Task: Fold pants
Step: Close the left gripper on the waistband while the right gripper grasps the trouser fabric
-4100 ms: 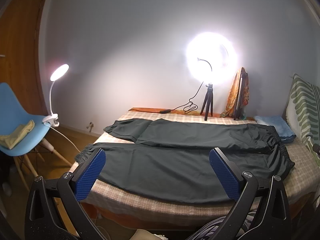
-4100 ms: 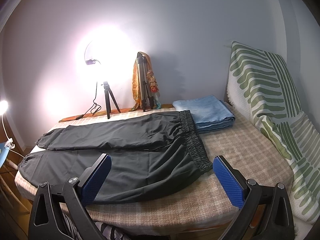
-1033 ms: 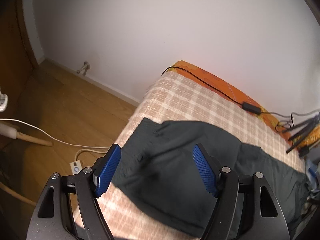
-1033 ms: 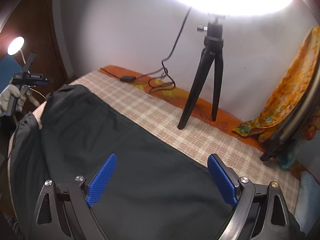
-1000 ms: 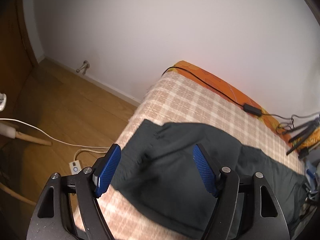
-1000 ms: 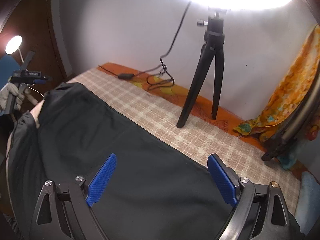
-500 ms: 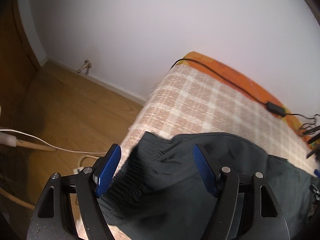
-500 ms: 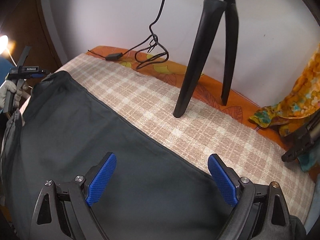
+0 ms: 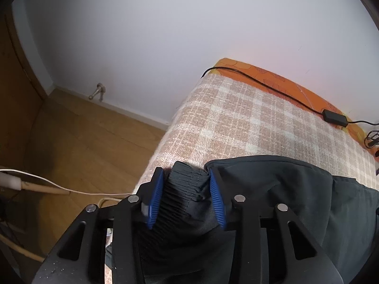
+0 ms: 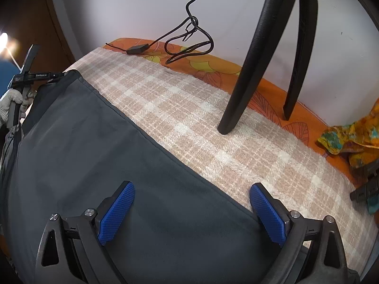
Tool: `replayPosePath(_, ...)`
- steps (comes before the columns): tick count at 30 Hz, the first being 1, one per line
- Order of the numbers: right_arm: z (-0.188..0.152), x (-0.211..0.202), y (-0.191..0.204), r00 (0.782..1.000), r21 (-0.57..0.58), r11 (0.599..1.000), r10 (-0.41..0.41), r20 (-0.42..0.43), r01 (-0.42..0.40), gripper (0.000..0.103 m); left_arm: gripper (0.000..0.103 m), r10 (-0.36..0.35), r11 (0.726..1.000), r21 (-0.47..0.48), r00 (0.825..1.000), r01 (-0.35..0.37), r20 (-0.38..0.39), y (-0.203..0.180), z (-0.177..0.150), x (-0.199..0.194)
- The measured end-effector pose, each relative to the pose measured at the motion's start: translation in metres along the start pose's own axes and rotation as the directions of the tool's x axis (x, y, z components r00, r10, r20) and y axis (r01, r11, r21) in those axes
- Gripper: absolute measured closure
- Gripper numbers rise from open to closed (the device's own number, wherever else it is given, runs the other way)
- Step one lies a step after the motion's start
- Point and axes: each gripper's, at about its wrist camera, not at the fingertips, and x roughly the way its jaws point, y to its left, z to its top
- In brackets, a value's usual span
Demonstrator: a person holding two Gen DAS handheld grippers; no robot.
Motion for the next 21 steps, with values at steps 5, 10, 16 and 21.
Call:
replayPosePath(5, -0.002, -0.002, 0.012, 1.0, -0.012, 1.0, -0.009, 0.007, 0.009, 0.021, 0.075, 0.01, 0.999, 0.041, 1.0, -0.01, 0.024, -0.006, -0.003, -0.003)
replayPosePath(10, -0.005, -0.009, 0.023, 1.0, -0.024, 1.0, -0.002, 0.012, 0.003, 0.066, 0.077, -0.004, 0.999, 0.032, 0.999, 0.003, 0.035, -0.005, -0.005, -0.008)
replayPosePath(16, -0.004, -0.012, 0.023, 1.0, 0.011, 1.0, -0.005, 0.015, 0.005, 0.098, 0.078, -0.034, 0.999, 0.006, 0.997, 0.033, 0.071, 0.004, -0.001, -0.025)
replayPosePath(21, -0.009, -0.029, 0.026, 0.998, 0.023, 1.0, 0.003, 0.06, -0.004, 0.102, 0.078, -0.057, 0.998, -0.026, 0.992, 0.061, 0.114, 0.015, 0.0, -0.043)
